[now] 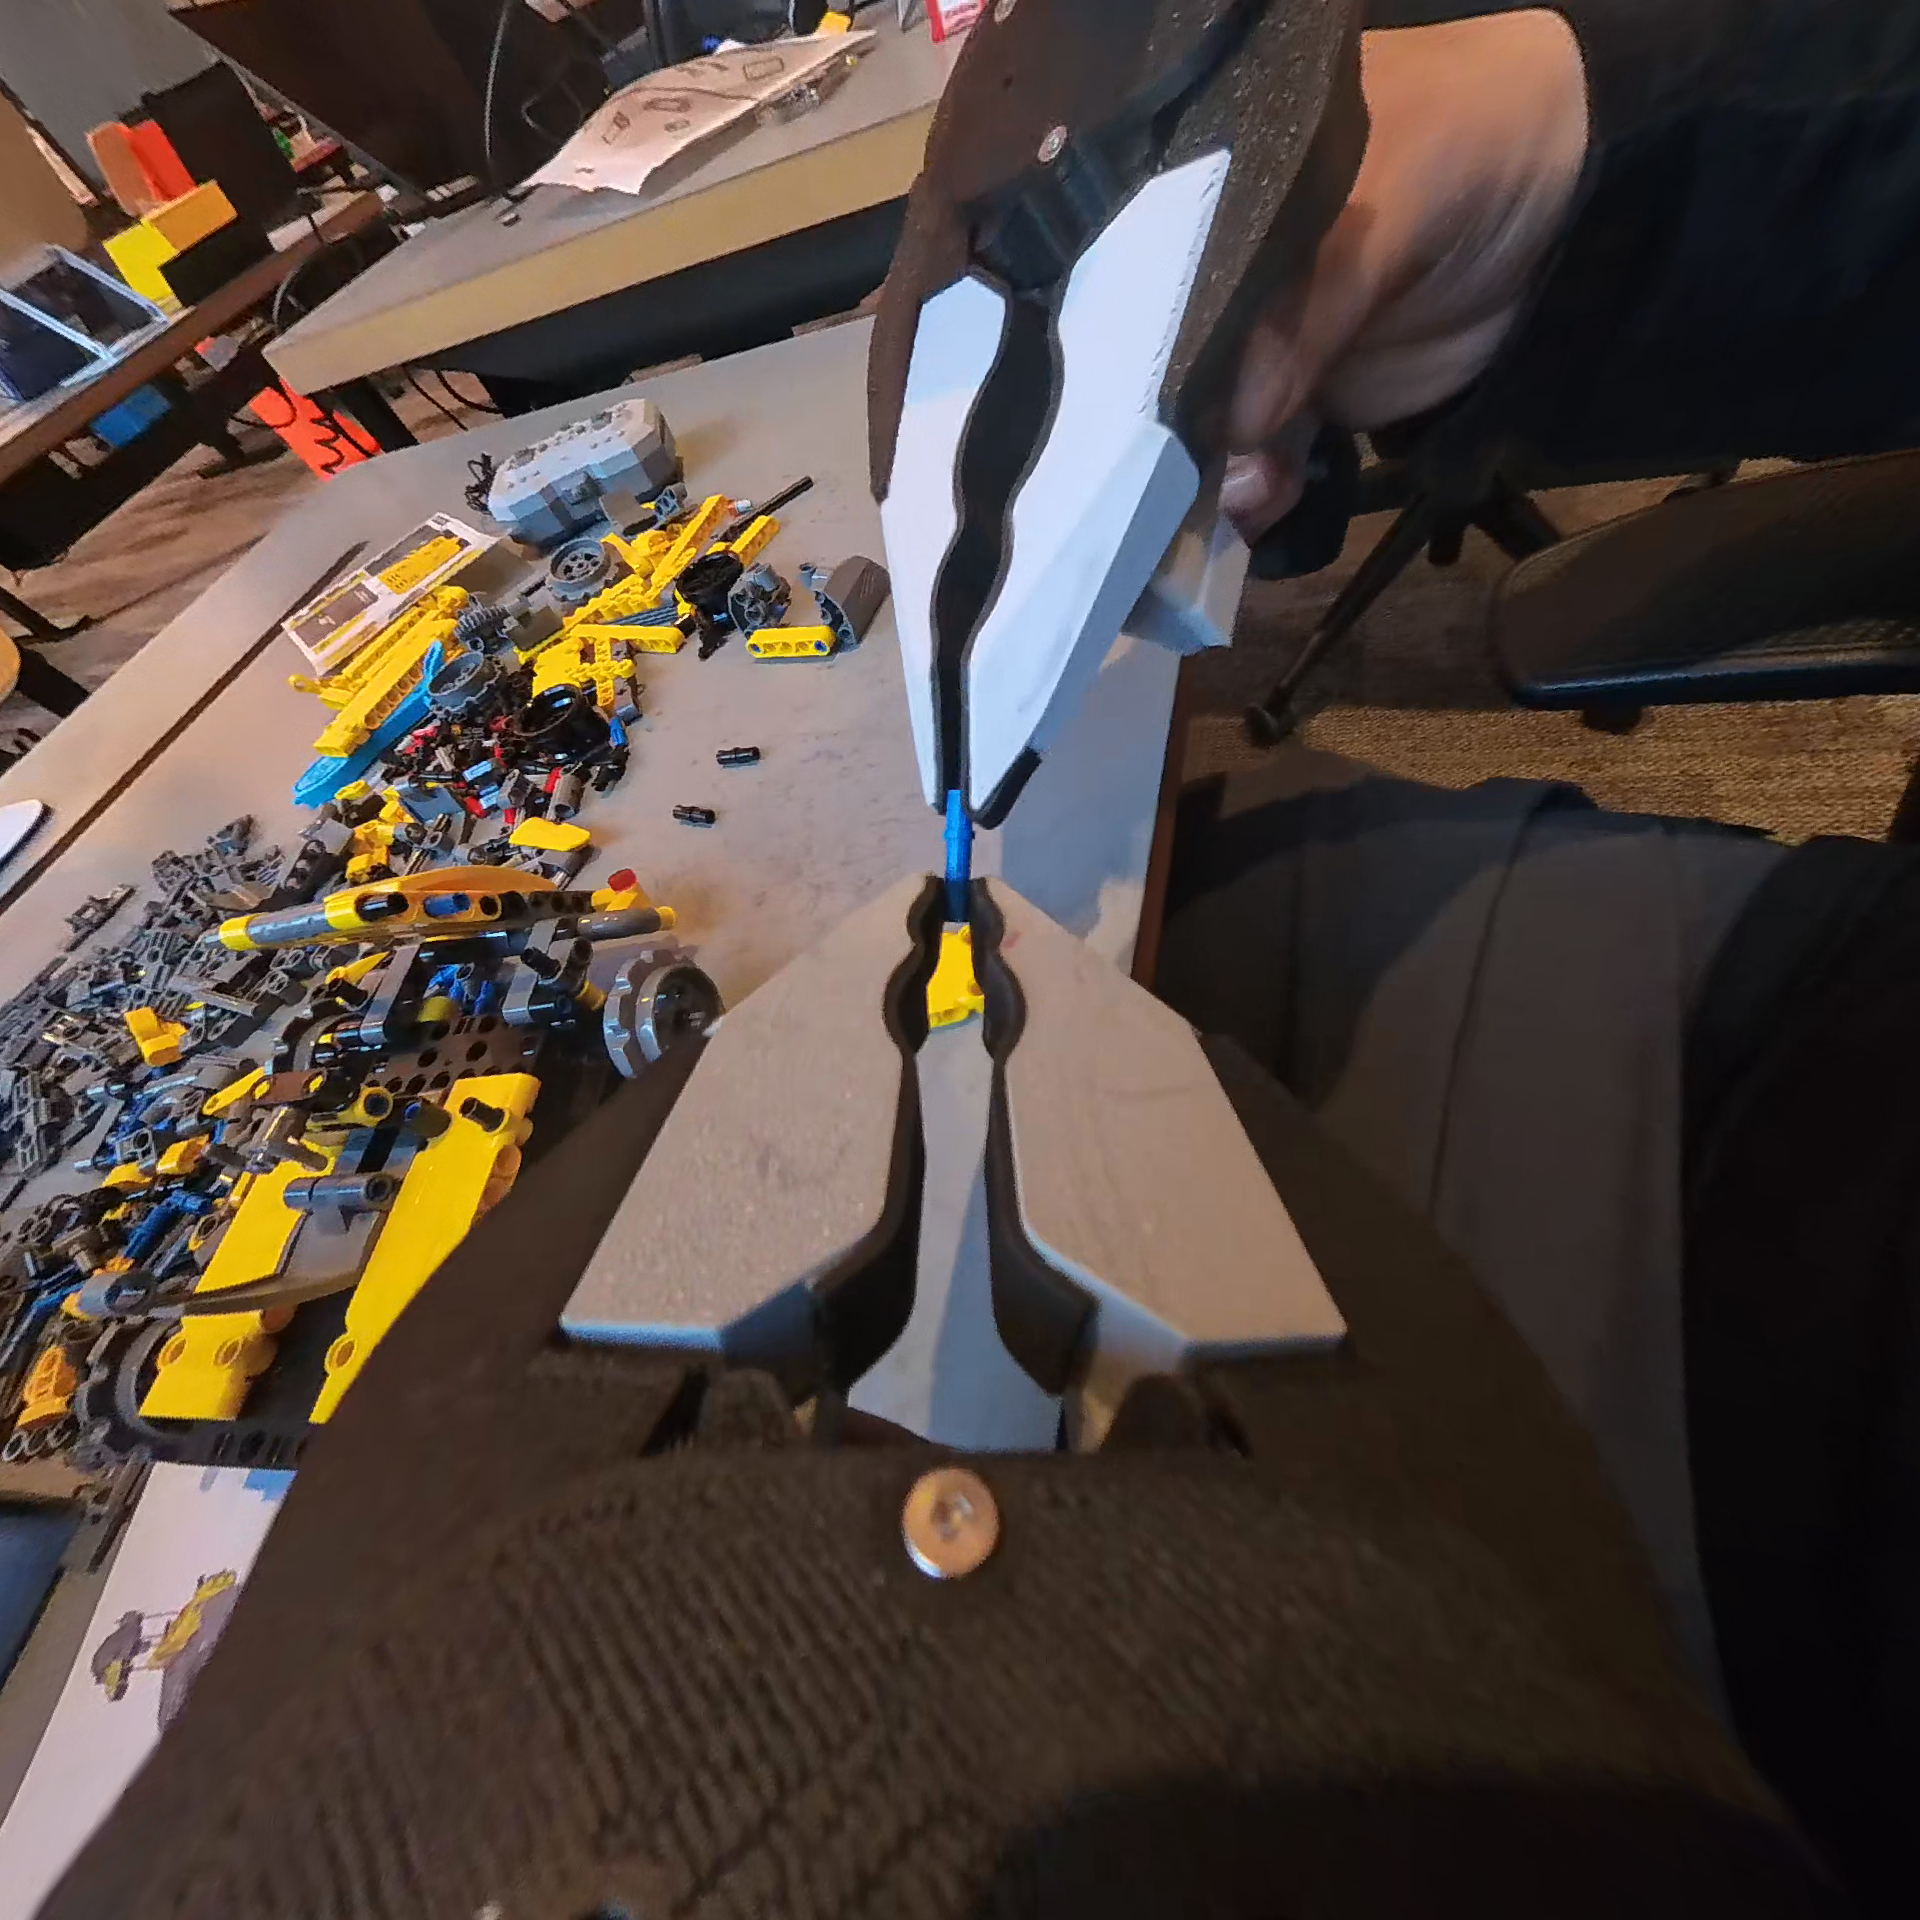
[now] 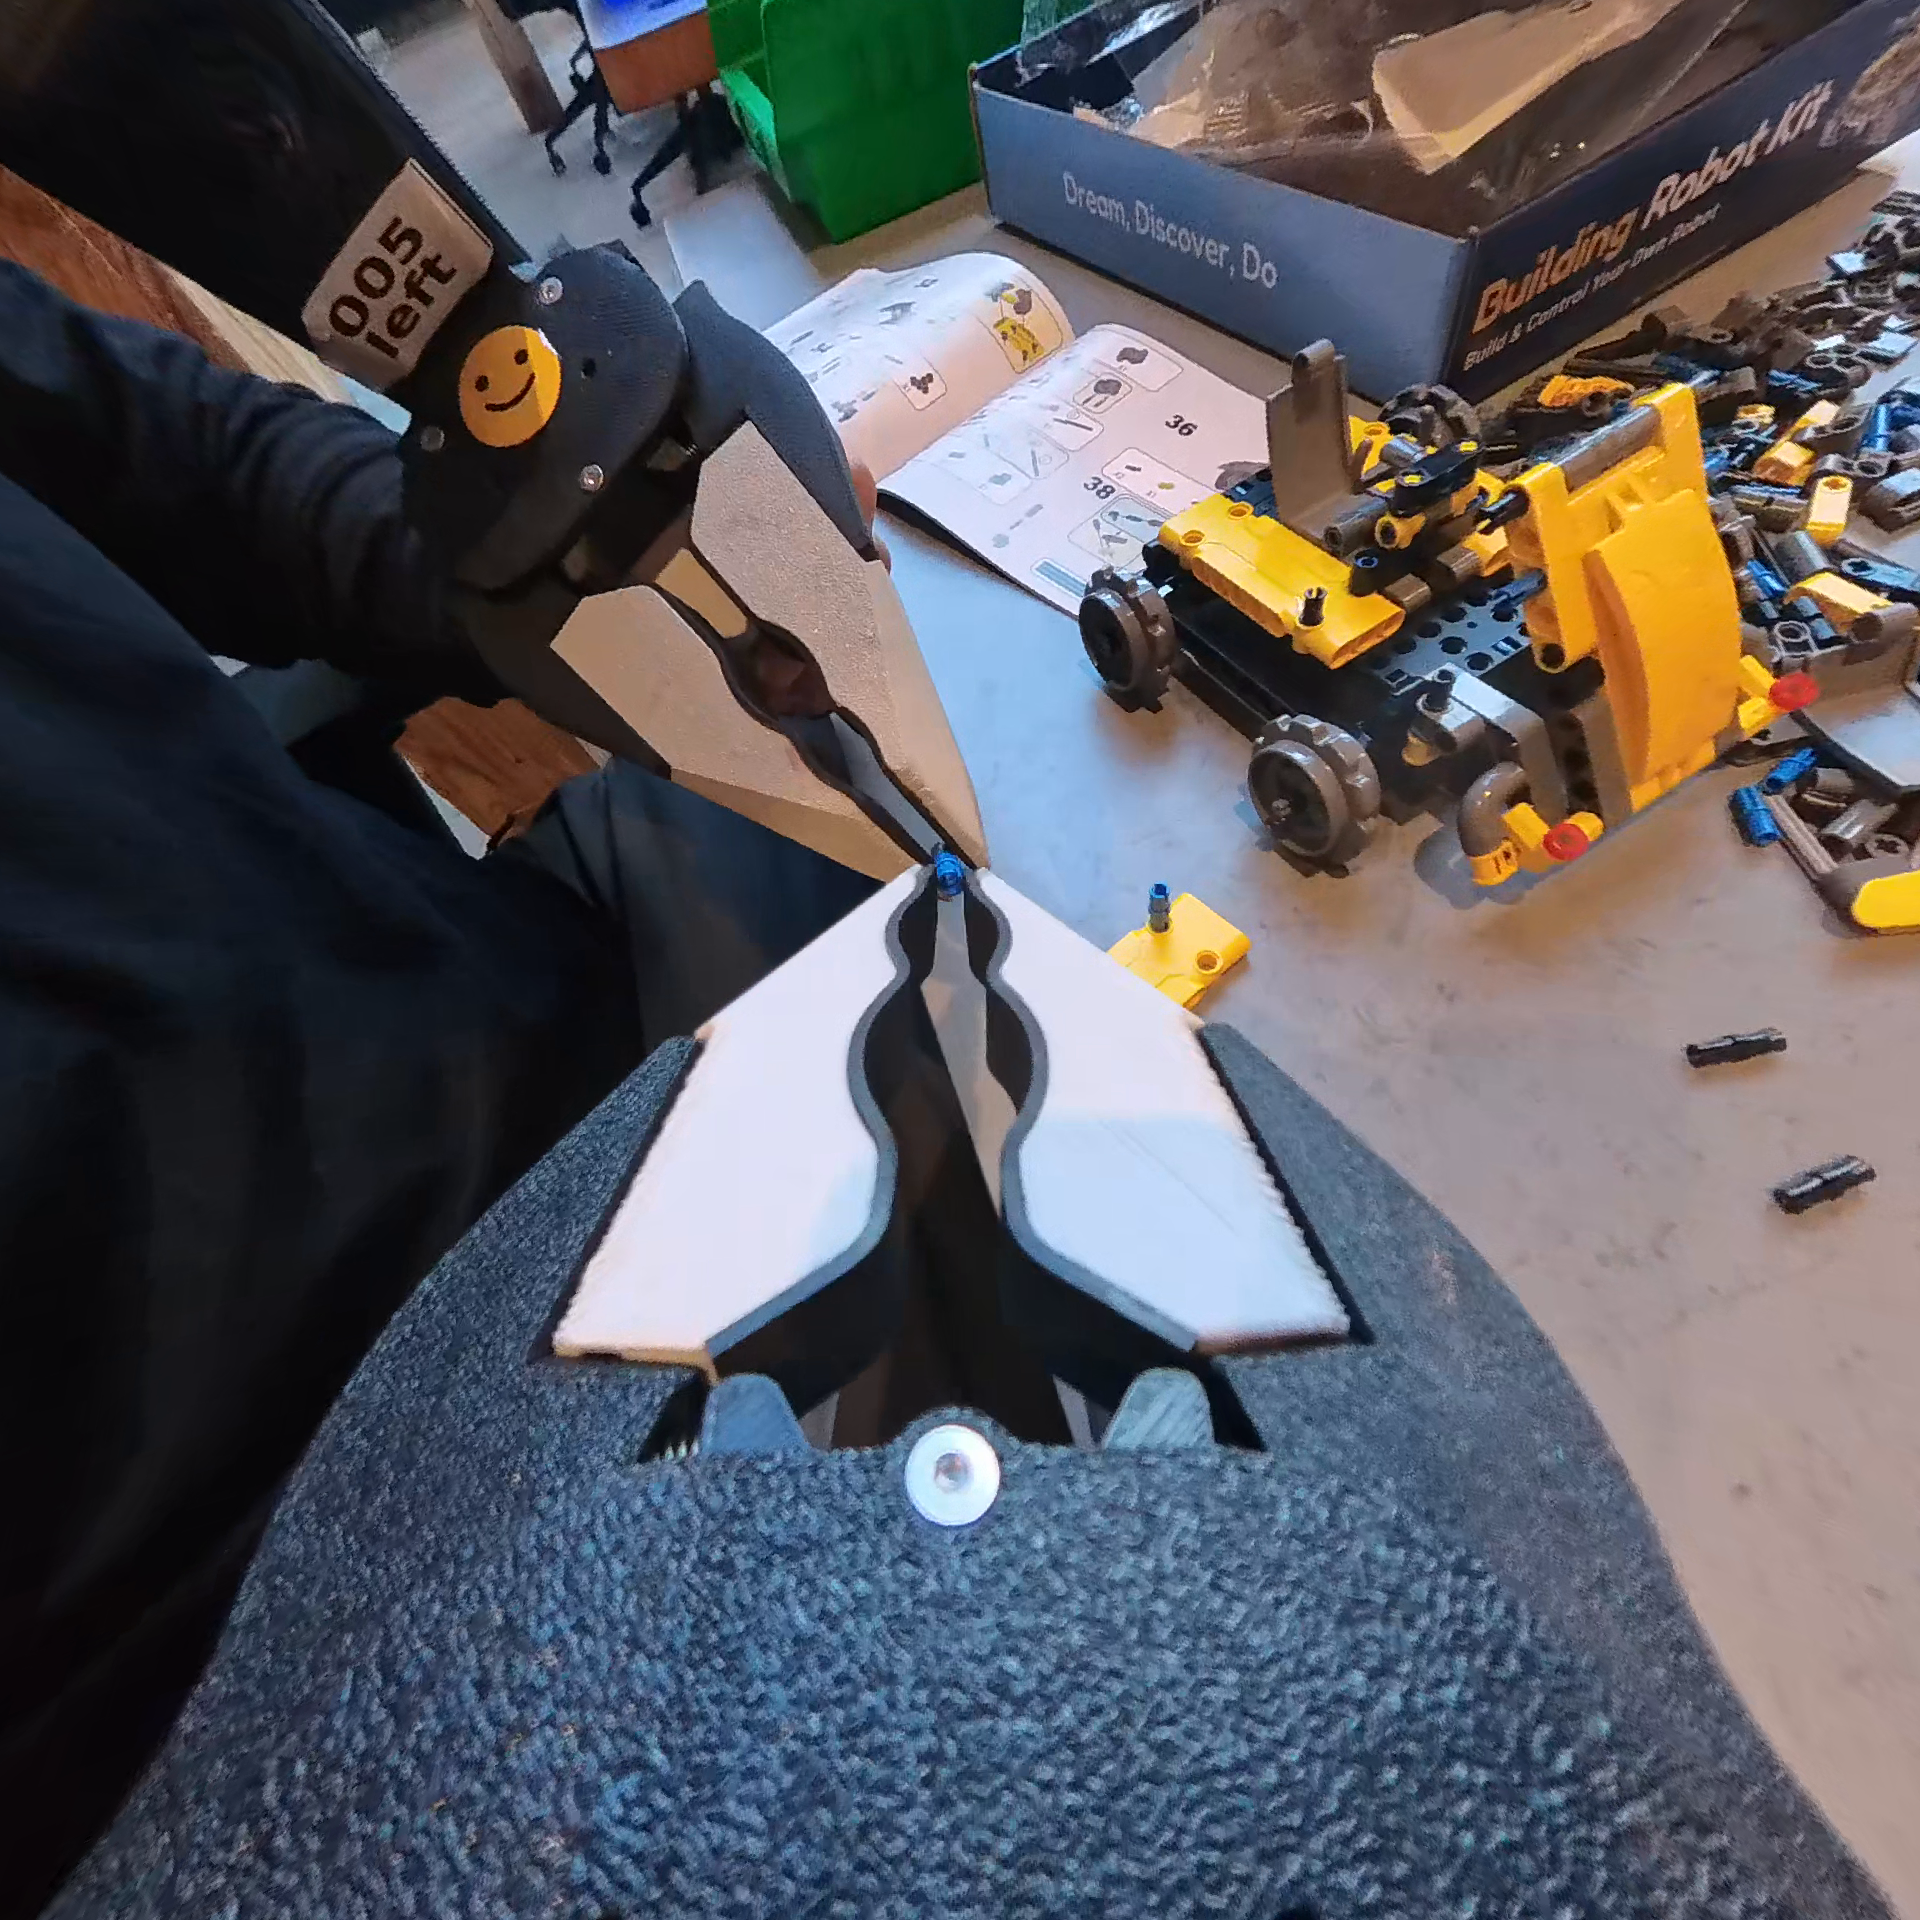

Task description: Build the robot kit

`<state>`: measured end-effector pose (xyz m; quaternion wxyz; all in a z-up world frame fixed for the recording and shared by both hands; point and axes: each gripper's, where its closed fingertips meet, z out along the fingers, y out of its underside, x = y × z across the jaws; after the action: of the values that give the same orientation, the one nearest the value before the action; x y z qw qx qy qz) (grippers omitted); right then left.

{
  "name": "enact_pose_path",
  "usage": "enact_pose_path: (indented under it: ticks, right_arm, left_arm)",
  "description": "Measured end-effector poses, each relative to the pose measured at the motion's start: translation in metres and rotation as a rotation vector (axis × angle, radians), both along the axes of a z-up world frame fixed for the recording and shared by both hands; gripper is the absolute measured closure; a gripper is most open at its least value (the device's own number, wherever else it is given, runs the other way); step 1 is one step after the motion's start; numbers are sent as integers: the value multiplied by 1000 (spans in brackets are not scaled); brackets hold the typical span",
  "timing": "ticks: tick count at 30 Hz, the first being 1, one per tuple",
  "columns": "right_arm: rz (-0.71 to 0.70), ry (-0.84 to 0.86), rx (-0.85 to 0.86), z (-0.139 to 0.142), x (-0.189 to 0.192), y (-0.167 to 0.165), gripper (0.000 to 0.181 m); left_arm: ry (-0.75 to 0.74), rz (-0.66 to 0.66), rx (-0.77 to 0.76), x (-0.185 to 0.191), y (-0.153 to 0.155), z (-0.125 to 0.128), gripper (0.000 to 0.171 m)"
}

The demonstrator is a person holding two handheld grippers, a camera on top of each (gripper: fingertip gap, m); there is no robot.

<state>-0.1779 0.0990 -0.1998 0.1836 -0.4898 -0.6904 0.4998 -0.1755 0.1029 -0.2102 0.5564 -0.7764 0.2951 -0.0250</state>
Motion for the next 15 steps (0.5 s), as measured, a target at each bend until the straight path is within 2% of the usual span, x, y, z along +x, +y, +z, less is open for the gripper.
enact_pose_path:
  ticks: [1, 5, 12, 15]
  right_arm:
    - [2, 2, -2, 0, 0, 0, 176]
    - [-6, -20, 9, -4, 0, 1, 176]
    - [-96, -104, 95, -23, 10, 27, 177]
    - [-98, -112, 94, -27, 16, 27, 177]
  left_arm:
    - [-10, 0, -2, 0, 0, 0, 169]
    - [-90, -18, -93, 2, -2, -6, 167]
    - [-160, 66, -403, -32, -1, -42, 139]
    - [-146, 57, -455, -32, 4, -51, 138]
